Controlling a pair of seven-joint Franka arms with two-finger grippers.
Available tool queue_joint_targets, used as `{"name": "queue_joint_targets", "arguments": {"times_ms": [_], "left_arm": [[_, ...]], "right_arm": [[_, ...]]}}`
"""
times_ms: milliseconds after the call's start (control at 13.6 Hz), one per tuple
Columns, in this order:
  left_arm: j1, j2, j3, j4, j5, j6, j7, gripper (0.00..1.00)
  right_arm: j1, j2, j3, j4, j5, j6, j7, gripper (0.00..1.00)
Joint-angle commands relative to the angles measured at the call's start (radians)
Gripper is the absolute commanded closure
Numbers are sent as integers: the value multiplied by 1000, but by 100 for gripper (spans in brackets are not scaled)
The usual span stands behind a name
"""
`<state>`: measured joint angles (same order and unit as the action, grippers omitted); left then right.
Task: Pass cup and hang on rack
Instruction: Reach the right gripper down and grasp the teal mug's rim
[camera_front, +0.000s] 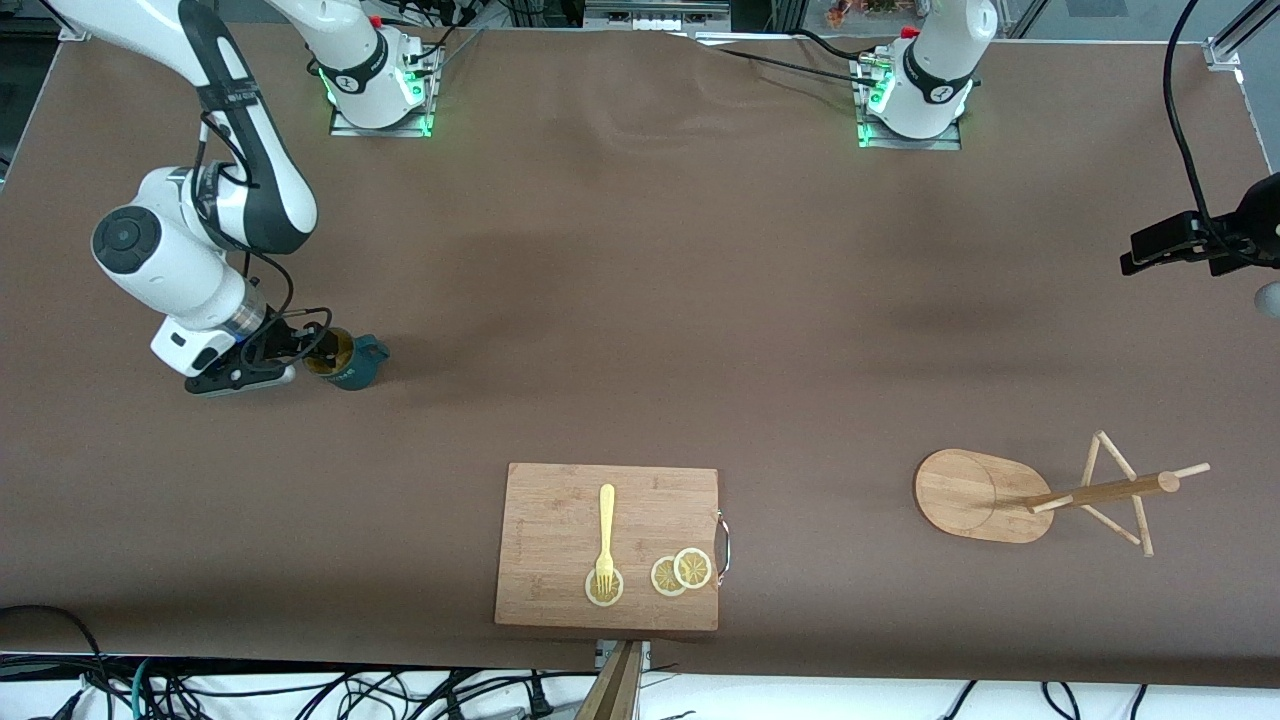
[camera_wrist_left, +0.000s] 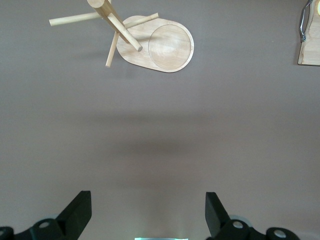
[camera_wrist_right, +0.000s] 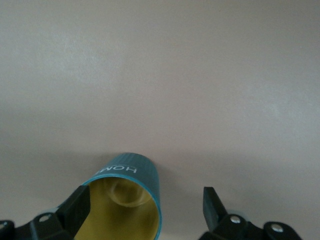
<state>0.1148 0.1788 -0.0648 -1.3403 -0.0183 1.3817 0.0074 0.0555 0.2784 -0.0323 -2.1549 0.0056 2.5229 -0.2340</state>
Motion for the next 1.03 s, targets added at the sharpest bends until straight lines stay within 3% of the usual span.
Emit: {"name": "queue_joint_targets", "arguments": {"times_ms": [0, 589, 663, 958], "left_arm": [[-11, 13, 2, 30, 34, -12, 3, 0], [-9, 13, 2, 30, 34, -12, 3, 0], [-9, 13, 2, 30, 34, -12, 3, 0], [-9, 13, 3, 30, 34, -12, 3, 0]], "right_arm": [[-3, -34, -20, 16, -4, -35, -106, 0], [-14, -1, -21, 10, 2, -55, -162, 1], [-14, 10, -21, 7, 2, -53, -163, 8], [-14, 30, -21, 6, 1, -53, -165, 79]]}}
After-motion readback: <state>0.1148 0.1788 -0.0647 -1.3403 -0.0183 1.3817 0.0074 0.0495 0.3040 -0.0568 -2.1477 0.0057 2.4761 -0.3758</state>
